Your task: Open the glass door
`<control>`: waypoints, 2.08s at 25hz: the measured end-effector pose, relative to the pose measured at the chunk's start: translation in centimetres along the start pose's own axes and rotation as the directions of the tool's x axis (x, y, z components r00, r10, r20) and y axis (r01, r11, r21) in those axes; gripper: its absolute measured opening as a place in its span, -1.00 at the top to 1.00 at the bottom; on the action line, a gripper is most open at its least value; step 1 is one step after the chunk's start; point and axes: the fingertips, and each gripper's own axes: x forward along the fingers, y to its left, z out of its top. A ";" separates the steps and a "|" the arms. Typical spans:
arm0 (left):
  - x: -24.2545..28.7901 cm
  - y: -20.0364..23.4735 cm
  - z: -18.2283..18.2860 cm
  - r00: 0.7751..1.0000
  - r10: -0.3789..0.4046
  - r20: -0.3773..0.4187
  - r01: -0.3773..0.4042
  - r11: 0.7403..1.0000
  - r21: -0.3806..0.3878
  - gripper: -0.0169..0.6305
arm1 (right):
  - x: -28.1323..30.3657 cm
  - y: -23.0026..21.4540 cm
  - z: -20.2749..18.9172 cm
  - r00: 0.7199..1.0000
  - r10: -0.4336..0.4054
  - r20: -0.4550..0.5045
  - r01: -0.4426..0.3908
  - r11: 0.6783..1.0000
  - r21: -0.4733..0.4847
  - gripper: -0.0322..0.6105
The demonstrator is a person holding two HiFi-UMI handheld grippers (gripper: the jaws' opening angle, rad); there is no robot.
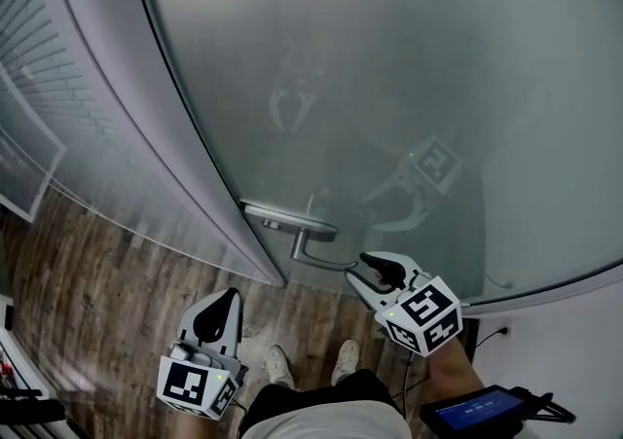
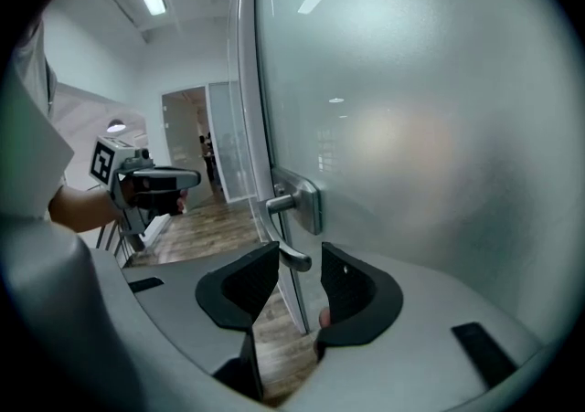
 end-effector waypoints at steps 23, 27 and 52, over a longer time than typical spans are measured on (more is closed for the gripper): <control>1.1 -1.8 -0.5 0.998 -0.068 0.006 0.068 0.998 0.014 0.95 | 2.1 0.2 -3.1 0.999 -0.029 -0.030 0.031 0.997 0.065 0.51; 1.4 -2.3 -0.2 0.996 -0.084 0.016 0.084 0.996 0.019 0.95 | 2.8 -0.3 -2.8 0.998 -0.056 -0.023 0.057 0.996 0.063 0.51; 2.9 -2.7 0.8 0.996 -0.073 0.051 0.073 0.997 0.000 0.95 | 5.0 -8.1 1.0 0.981 -0.194 -0.012 0.194 0.976 0.099 0.51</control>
